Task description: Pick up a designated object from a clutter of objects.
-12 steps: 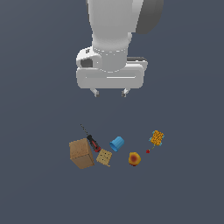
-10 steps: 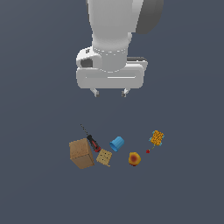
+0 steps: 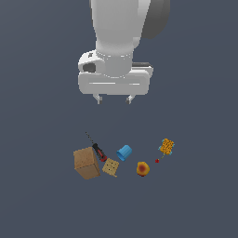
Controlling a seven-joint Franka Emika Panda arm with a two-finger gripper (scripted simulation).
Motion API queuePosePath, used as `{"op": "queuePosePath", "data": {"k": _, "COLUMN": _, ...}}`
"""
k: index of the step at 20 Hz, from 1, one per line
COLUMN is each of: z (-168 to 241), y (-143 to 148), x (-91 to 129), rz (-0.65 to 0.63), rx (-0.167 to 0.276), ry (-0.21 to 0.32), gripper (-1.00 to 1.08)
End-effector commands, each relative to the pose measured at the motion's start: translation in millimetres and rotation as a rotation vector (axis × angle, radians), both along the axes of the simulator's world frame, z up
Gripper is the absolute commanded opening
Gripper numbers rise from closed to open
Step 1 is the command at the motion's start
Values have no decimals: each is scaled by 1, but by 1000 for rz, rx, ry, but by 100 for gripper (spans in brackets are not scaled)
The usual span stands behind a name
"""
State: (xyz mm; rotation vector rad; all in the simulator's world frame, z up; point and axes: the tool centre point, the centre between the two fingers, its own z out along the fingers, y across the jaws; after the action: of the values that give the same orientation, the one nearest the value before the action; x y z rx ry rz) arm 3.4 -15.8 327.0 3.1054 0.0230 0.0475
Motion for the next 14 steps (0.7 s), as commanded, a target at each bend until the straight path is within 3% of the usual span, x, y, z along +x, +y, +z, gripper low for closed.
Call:
{"op": "queuePosePath", "data": {"k": 1, "z": 0, "y": -1, "x": 0, "rz": 0, "rx": -2, "ry": 0, "gripper": 100}}
{"op": "queuePosePath", "data": {"k": 7, "z": -7, "y": 4, "x": 8, "rz": -6, "rx": 1, "ry": 0, "gripper": 100}}
{"op": "queuePosePath", "data": {"k": 14, "z": -30, "y": 17, "x": 32, "rz": -26, "rx": 6, "ry": 3, "gripper": 100}}
